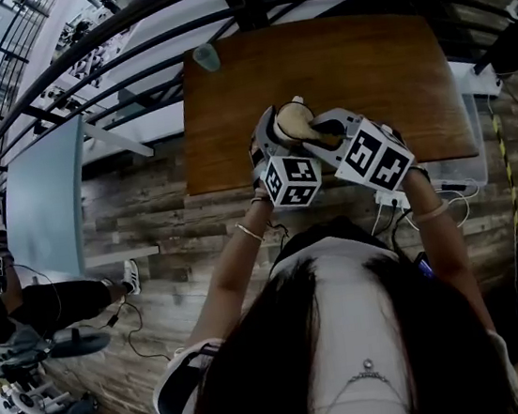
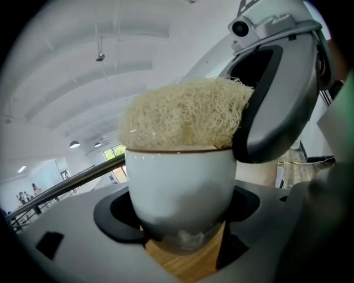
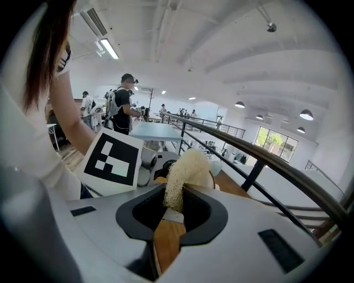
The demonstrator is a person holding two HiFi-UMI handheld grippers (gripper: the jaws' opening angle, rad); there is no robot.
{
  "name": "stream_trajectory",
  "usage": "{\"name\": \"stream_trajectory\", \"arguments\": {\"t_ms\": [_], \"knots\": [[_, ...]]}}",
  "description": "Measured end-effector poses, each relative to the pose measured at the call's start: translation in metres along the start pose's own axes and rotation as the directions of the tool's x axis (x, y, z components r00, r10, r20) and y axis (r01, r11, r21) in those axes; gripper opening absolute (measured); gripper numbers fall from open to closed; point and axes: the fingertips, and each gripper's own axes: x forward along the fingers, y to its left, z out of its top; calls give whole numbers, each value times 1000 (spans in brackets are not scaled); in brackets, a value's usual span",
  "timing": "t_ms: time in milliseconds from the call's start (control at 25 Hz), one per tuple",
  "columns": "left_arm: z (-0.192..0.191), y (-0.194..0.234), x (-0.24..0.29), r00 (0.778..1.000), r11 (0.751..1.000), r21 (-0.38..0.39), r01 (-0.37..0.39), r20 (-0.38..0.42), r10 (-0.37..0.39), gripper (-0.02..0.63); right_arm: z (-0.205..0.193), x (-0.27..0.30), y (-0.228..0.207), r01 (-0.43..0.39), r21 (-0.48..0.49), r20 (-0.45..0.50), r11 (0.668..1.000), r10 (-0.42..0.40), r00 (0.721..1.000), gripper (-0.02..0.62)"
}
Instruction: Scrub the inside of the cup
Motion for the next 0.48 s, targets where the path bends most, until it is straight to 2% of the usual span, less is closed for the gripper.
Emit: {"name": "stream_trajectory", "arguments": {"t_ms": [320, 480], "knots": [[4, -1, 2, 1000, 997, -72, 2, 20, 0, 408, 3, -5, -7, 38, 60, 70, 997, -42, 997, 75], [7, -1, 4, 1000, 996, -84, -1, 28, 3, 408, 4, -8, -10, 55, 70, 81, 996, -61, 995, 75]]}}
